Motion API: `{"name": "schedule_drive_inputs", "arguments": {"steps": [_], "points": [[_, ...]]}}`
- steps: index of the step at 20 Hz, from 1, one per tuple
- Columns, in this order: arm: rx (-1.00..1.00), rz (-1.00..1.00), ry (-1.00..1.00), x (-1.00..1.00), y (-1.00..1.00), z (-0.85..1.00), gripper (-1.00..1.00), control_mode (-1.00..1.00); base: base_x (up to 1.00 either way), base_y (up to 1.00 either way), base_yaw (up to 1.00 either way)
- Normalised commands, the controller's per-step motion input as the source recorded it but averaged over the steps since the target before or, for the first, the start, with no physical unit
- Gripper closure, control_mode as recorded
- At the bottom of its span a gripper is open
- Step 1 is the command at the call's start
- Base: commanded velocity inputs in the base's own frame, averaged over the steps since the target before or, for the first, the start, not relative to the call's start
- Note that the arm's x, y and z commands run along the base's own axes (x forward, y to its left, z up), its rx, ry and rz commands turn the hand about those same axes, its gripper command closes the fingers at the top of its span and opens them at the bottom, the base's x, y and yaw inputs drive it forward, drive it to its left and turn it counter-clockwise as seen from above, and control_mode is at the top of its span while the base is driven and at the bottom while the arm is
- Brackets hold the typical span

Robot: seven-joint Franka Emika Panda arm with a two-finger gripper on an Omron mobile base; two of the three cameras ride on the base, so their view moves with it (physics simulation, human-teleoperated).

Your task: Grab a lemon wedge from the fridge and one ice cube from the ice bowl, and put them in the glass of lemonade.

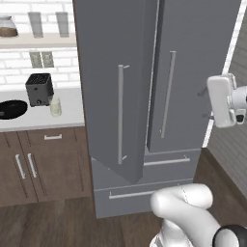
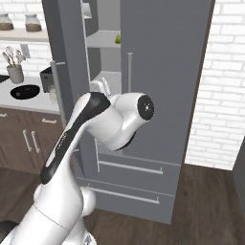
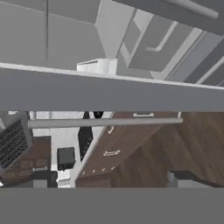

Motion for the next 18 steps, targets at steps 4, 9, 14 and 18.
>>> {"name": "schedule_drive_inputs", "arguments": {"steps": [4, 9, 14, 18], "points": [[0.15, 0.00, 0.21, 1.00, 0.02, -0.01, -1.00, -1.00, 0.00, 0.00, 0.00], [0.02, 0.00, 0.06, 0.88, 0.24, -0.09, -1.00, -1.00, 0.00, 0.00, 0.00], [0.00, 0.00, 0.00, 0.43, 0.46, -0.23, -1.00, -1.00, 0.00, 0.00, 0.00], [0.00, 0.00, 0.00, 0.44, 0.52, -0.22, -1.00, -1.00, 0.00, 0.00, 0.00]]}}
